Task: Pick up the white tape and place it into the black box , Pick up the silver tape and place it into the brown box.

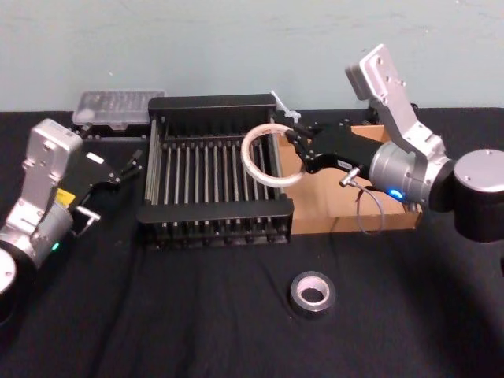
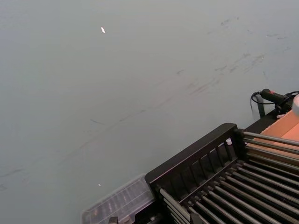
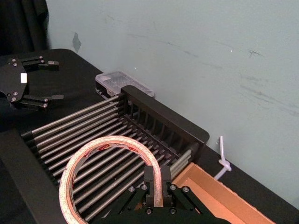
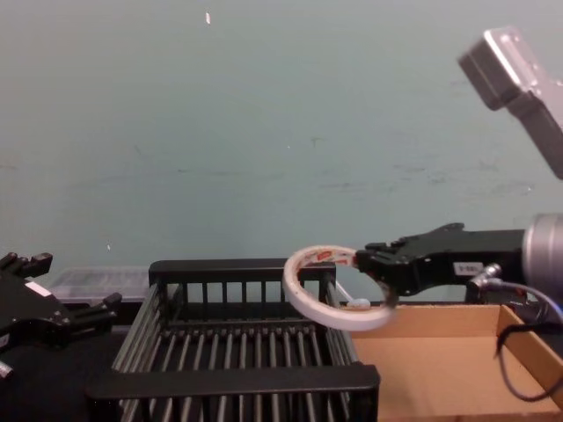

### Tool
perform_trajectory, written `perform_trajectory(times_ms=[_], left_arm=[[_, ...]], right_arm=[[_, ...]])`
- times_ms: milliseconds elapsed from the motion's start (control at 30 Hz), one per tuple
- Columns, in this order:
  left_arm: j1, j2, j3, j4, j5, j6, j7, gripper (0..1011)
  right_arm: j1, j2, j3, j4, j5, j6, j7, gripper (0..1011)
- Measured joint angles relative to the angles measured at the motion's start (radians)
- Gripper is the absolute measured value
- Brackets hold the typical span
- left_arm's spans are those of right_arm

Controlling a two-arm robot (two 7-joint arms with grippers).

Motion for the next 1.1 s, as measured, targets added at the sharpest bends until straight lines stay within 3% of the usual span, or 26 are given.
perform_trajectory(times_ms=[733, 1100], left_arm=[[0.000, 0.000, 0.000, 0.000, 0.000, 0.000, 0.000, 1001], [0.000, 0.000, 0.000, 0.000, 0.000, 0.000, 0.000, 1001]], right_arm=[[0.098, -0.085, -0.054, 0.152, -0.038, -0.057, 0.015, 97], [0.100, -0.087, -0.054, 0.155, -0.039, -0.063, 0.015, 97]])
